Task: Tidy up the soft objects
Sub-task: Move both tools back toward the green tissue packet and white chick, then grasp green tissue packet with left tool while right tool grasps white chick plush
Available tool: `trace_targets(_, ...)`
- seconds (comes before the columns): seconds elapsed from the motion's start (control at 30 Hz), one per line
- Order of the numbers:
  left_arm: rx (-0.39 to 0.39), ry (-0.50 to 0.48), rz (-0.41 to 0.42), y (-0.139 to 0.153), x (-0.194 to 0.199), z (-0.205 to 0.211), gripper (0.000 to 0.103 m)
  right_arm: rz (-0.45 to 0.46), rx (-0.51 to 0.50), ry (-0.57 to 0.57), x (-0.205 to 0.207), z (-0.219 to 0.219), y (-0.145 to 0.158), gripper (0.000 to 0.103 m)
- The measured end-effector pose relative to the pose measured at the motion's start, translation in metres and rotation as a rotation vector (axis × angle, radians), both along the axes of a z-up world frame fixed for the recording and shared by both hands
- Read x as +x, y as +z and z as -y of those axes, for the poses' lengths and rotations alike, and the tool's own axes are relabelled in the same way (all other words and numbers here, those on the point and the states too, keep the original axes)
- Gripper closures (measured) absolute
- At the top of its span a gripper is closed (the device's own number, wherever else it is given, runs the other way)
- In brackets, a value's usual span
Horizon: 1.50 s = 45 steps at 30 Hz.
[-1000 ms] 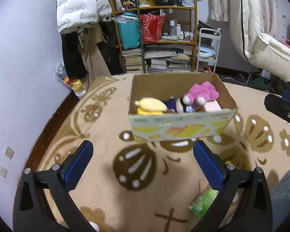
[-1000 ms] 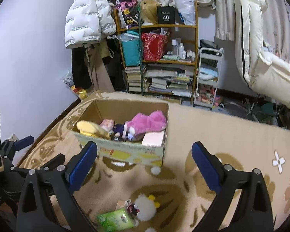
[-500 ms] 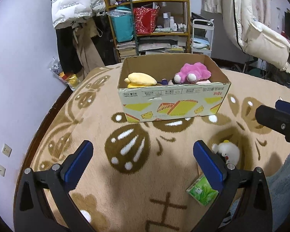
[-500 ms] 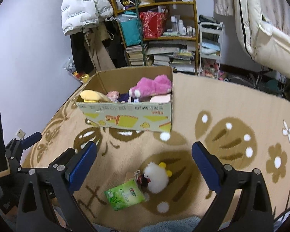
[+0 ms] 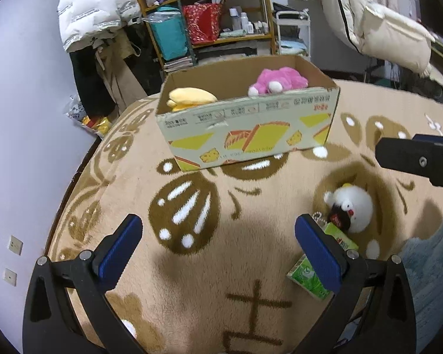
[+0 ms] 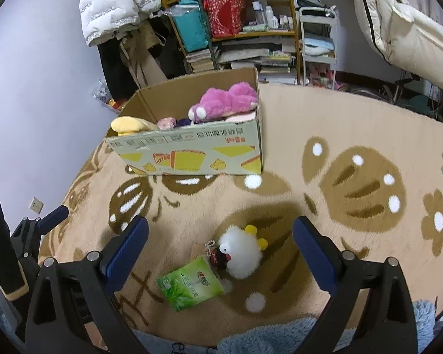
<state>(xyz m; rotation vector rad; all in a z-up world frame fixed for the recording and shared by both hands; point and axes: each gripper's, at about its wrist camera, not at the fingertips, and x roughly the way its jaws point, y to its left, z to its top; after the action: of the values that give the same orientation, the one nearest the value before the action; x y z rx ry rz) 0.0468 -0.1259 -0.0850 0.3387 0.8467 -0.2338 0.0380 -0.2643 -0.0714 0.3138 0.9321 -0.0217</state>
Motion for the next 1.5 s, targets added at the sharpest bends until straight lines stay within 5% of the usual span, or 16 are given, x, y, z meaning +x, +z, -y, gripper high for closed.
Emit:
trace_targets(0.43,0.084,-0.082,-0.047,-0.027,-0.005,0.023,0.001,-0.16,0.066,-0.009,0.014,0.007,-0.038,0.002)
trace_targets(1.03,0.092,-0.256,-0.122,-0.052,-0.015,0.053,0.001,-0.328,0.219,-0.019,0.028,0.022,-0.086,0.036)
trace_targets(1.27,0.055,-0.316,-0.205,-0.061,-0.016,0.061,0.001,-0.376,0.263,-0.001,0.033,0.019,-0.1,0.067)
trace_targets(1.5,0.078,-0.346,-0.236,-0.071,-0.02,0.068,0.001,-0.384,0.292,-0.008,0.034,0.018,-0.106,0.068)
